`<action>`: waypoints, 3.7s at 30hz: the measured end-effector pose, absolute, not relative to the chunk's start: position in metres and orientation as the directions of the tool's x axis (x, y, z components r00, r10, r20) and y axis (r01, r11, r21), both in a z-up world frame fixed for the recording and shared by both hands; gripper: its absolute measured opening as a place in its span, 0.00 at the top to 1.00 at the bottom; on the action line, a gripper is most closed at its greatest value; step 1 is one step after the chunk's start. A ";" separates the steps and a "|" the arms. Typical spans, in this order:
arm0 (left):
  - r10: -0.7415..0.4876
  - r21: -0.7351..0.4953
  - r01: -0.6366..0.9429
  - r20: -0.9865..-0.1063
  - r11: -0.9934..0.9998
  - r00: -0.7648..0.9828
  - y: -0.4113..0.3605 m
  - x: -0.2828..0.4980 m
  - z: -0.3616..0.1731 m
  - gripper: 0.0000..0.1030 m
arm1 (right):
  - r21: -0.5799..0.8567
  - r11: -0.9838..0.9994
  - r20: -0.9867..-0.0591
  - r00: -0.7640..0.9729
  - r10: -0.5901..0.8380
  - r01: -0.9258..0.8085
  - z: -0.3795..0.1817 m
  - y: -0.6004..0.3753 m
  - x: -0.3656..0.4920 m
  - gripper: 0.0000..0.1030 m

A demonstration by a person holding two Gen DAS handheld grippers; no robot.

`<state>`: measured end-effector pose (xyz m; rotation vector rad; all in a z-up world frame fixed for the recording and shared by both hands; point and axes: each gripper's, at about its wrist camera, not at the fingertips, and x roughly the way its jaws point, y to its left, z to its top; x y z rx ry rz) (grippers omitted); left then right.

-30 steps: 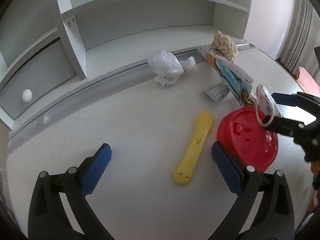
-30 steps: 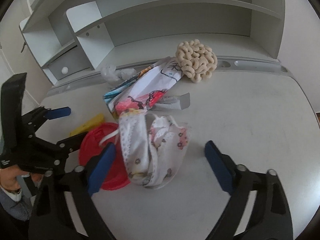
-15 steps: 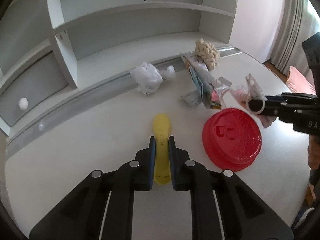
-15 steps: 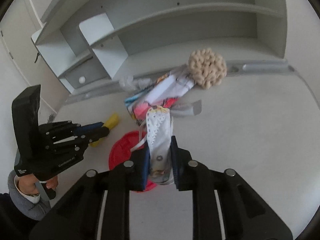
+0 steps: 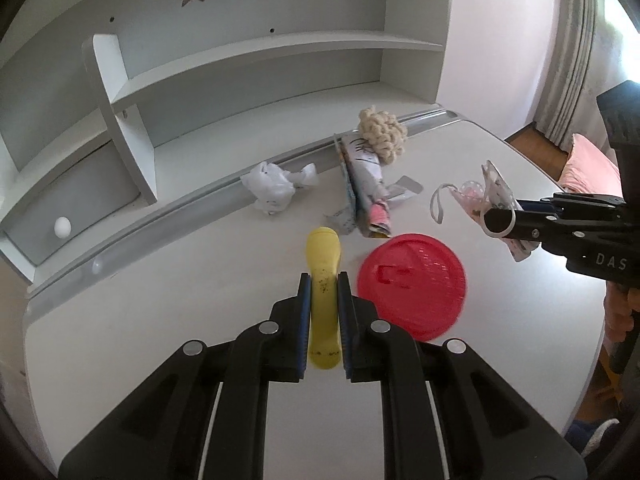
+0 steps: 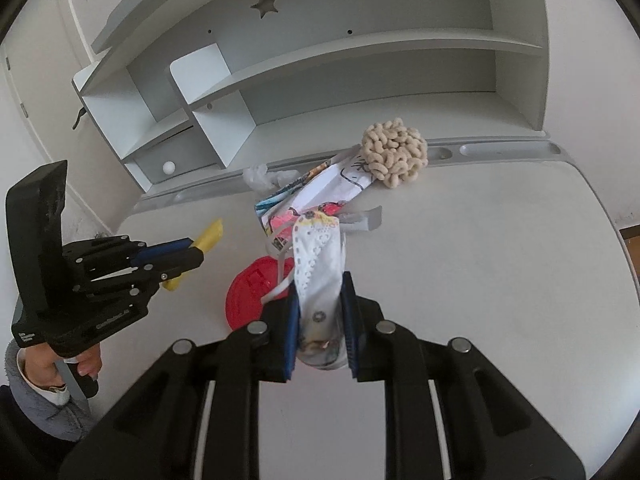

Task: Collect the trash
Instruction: 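Carry yellow toy and white cloth to the bin and open both grippers, then grasp the red lid with the left gripper while the right grasps the cream rope ball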

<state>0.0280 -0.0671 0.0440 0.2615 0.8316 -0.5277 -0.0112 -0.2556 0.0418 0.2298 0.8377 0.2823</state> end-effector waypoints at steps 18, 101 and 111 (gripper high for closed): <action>-0.534 0.021 0.805 -0.738 0.592 0.412 -0.233 -0.068 0.081 0.89 | 0.277 0.958 -0.649 0.750 0.126 0.079 0.067 -0.396 -0.139 0.81; -0.268 -0.050 0.383 -0.798 0.922 0.540 -0.145 0.038 -0.006 0.23 | 0.007 0.897 -0.543 0.755 -0.369 0.443 0.075 -0.398 -0.136 0.07; -0.179 -0.033 0.234 -0.749 0.972 0.637 -0.040 0.051 0.030 0.23 | 0.019 0.985 -0.609 0.784 -0.123 0.170 0.077 -0.317 0.000 0.07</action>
